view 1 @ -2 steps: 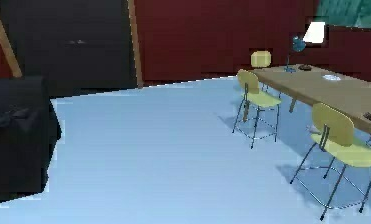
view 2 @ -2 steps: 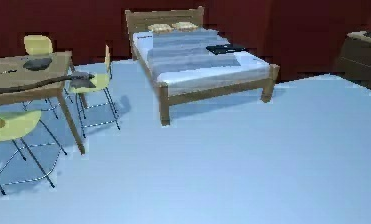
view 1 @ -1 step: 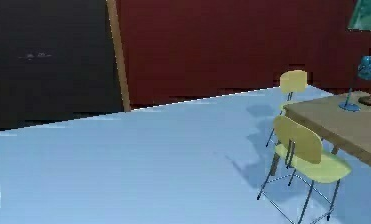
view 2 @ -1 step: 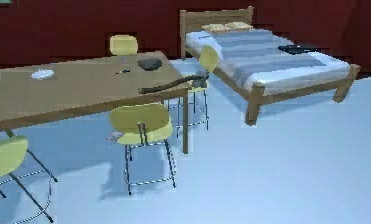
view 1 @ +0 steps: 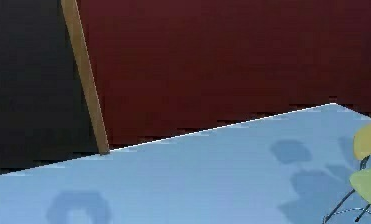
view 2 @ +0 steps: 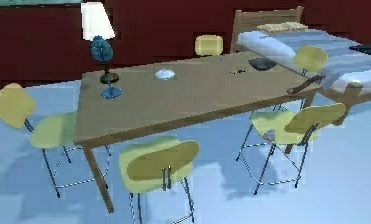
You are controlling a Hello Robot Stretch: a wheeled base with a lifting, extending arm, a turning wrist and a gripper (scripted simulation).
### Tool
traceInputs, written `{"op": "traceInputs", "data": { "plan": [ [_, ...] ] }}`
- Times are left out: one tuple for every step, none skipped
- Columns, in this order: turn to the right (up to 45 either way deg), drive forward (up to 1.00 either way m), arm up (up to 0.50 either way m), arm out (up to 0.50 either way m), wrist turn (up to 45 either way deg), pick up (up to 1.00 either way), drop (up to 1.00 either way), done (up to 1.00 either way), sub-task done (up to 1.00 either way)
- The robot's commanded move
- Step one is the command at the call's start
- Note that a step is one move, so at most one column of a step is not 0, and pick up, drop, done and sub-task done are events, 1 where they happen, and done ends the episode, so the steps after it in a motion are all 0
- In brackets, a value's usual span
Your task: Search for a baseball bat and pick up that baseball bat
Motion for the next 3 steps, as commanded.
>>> {"op": "traceInputs", "data": {
  "plan": [
    [-6.0,0.0,0.0,0.0,0.0,0.0,0.0,0.0,0.0],
    [0.0,0.2,0.0,0.0,0.0,0.0,0.0,0.0,0.0],
    [24.0,0.0,0.0,0.0,0.0,0.0,0.0,0.0,0.0]
  ]
}}
